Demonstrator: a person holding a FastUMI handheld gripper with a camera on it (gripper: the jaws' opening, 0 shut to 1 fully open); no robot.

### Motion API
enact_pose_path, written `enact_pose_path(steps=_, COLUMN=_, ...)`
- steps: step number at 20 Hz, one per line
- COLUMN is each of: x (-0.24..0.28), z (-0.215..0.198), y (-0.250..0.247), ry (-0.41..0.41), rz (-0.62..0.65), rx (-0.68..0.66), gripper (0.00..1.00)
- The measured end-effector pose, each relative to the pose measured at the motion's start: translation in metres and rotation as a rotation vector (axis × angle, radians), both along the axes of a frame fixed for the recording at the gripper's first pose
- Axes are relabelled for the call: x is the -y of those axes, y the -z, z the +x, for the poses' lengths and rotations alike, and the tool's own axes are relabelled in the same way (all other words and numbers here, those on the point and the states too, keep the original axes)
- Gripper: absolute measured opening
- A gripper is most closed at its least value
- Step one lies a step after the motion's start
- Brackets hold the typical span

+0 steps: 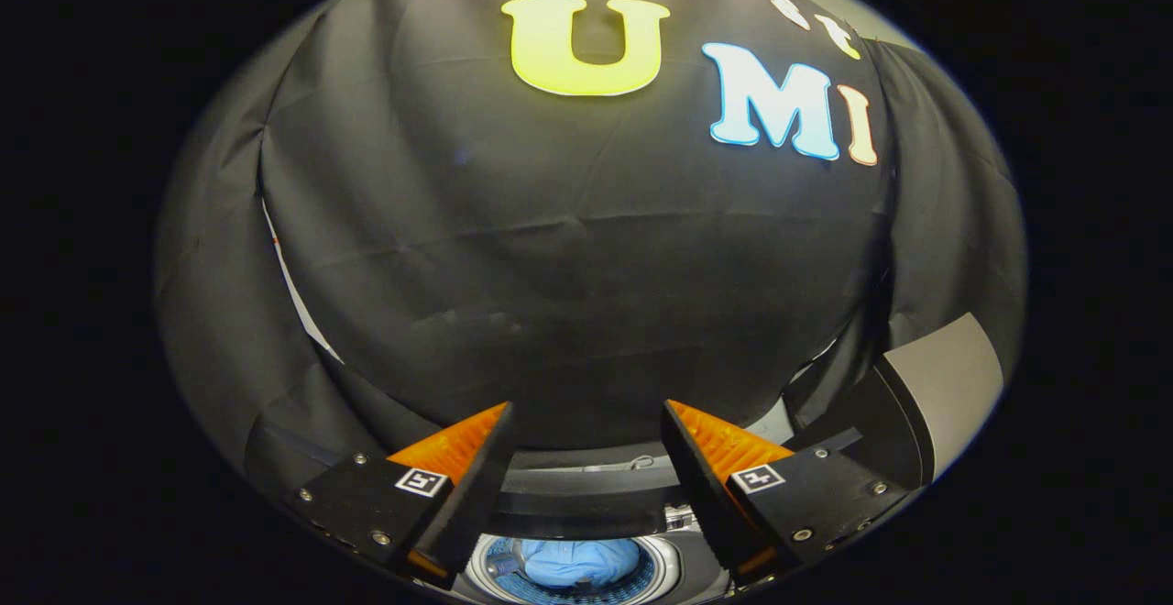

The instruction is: Put the clothes into the washing machine and then close the washing machine lid.

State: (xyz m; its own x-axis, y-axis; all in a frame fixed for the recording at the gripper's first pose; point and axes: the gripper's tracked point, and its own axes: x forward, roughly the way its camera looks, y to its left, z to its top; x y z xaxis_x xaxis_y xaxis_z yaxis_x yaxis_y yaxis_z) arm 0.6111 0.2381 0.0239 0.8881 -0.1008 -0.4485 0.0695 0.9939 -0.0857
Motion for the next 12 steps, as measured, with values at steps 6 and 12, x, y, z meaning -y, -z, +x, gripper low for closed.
enact_pose_path(steps=6, x=0.0, z=-0.022, y=0.0, ry=-0.007, rz=-0.001, rx=0.037, gripper=0.97)
enact_pose_path(steps=12, x=-0.002, z=-0.042, y=0.002, ry=-0.03, rz=0.002, rx=0.089, gripper=0.97)
